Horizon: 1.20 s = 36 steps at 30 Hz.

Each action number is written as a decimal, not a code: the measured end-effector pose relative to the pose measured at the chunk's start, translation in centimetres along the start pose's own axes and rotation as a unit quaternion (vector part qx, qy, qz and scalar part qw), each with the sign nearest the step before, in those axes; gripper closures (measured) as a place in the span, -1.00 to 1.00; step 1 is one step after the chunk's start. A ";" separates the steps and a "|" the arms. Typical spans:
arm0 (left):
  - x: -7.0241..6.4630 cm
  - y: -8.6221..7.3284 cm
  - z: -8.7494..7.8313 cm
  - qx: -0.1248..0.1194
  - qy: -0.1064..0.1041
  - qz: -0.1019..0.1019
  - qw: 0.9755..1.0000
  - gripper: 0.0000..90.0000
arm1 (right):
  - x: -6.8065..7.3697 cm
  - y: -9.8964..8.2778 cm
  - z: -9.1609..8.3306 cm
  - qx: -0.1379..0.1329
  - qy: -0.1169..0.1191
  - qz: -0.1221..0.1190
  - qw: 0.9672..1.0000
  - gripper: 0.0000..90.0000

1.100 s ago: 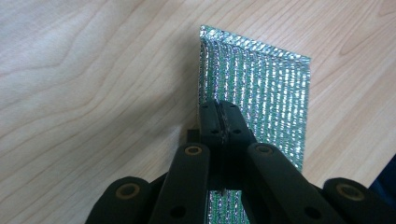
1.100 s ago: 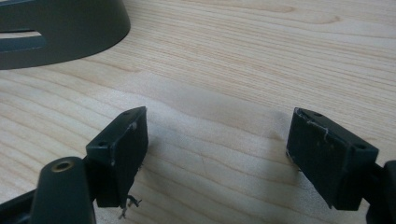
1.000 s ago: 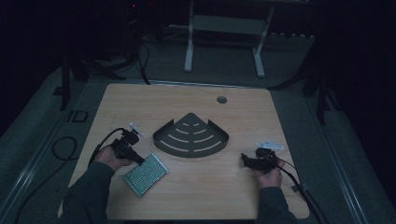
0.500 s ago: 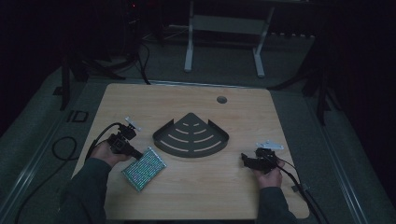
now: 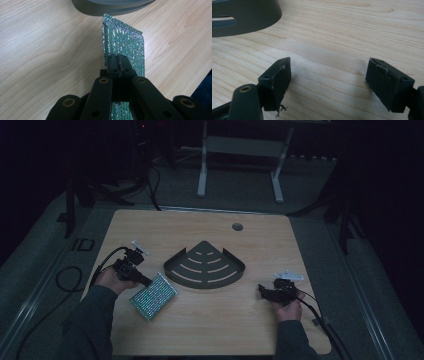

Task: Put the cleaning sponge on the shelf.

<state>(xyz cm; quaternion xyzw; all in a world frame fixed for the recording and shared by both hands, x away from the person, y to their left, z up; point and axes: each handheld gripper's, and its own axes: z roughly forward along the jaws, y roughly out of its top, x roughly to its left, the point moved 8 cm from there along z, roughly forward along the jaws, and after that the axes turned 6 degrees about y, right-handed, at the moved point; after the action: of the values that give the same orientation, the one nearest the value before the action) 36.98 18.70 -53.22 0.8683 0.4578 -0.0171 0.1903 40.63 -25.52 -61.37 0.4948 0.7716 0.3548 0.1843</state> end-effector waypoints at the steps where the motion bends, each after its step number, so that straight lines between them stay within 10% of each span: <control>1: 0.0 0.1 -0.1 -0.001 0.001 0.001 1.000 1.00 | 0.0 0.0 0.0 0.000 0.000 0.000 1.000 -0.56; 36: -0.1 3.0 -2.3 -0.011 0.011 0.018 1.000 1.00 | 0.0 0.0 0.0 0.000 0.000 0.001 1.000 -0.56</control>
<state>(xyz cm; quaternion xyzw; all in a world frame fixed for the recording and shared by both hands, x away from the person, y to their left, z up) 38.95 17.88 -50.13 0.8744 0.4441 0.0006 0.1954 40.63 -25.51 -61.36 0.4952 0.7714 0.3549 0.1840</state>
